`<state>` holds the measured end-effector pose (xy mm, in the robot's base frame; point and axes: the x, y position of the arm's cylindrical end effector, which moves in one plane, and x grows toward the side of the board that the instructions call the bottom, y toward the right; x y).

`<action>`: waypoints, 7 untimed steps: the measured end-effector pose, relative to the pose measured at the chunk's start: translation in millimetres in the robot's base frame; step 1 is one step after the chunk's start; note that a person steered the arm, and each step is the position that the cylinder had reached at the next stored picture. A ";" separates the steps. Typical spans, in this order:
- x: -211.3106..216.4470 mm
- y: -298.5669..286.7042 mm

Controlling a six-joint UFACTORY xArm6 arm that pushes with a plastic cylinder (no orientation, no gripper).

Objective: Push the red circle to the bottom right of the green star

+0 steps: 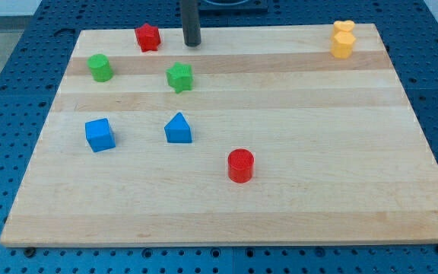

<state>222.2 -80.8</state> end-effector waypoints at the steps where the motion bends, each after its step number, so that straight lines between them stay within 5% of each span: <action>1: -5.8 -60.5; 3: -7.8 -129.4; 6: 12.0 138.4; 7: 78.8 200.4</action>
<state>301.0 119.6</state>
